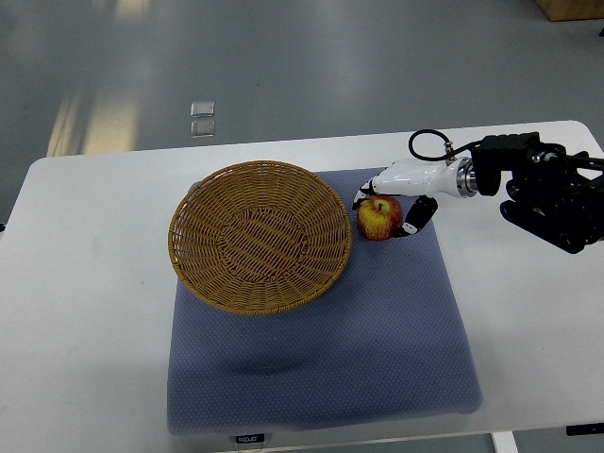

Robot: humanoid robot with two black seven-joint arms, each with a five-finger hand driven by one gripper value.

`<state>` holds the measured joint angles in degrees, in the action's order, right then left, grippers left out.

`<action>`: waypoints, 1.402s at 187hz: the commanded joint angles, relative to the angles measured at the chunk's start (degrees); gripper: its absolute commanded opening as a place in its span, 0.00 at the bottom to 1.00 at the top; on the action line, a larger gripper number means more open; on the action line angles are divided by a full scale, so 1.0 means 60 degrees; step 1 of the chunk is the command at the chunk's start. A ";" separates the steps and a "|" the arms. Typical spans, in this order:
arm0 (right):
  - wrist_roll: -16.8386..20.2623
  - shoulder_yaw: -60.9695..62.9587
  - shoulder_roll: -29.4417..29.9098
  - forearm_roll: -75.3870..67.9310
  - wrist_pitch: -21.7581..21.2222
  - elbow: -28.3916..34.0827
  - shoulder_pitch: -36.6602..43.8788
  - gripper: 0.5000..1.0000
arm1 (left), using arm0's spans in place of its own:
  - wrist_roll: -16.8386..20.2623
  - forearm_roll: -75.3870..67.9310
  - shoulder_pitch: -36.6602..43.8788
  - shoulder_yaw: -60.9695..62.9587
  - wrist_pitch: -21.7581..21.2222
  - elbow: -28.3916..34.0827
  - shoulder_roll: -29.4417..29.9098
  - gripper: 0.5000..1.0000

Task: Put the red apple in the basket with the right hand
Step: 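Lower the right hand around the red apple and close the fingers, then lift the apple with the right hand and carry it over the basket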

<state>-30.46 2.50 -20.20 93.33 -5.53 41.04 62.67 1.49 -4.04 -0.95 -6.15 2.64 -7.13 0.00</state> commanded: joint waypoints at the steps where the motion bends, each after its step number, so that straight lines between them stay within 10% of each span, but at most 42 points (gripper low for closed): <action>1: -0.0007 0.0008 -0.0017 -0.0013 -0.0001 0.0000 0.0072 0.44 | 0.0000 -0.0001 -0.0002 0.0000 0.0000 0.0002 0.0000 1.00; 262: -0.0095 0.0711 0.1345 -0.0687 0.0658 0.0425 0.1420 0.48 | 0.0000 -0.0001 0.0012 0.0000 0.0000 0.0002 0.0000 1.00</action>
<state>-31.19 6.74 -14.46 89.25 -1.85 43.54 72.23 1.50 -4.04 -0.95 -6.15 2.64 -7.12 0.00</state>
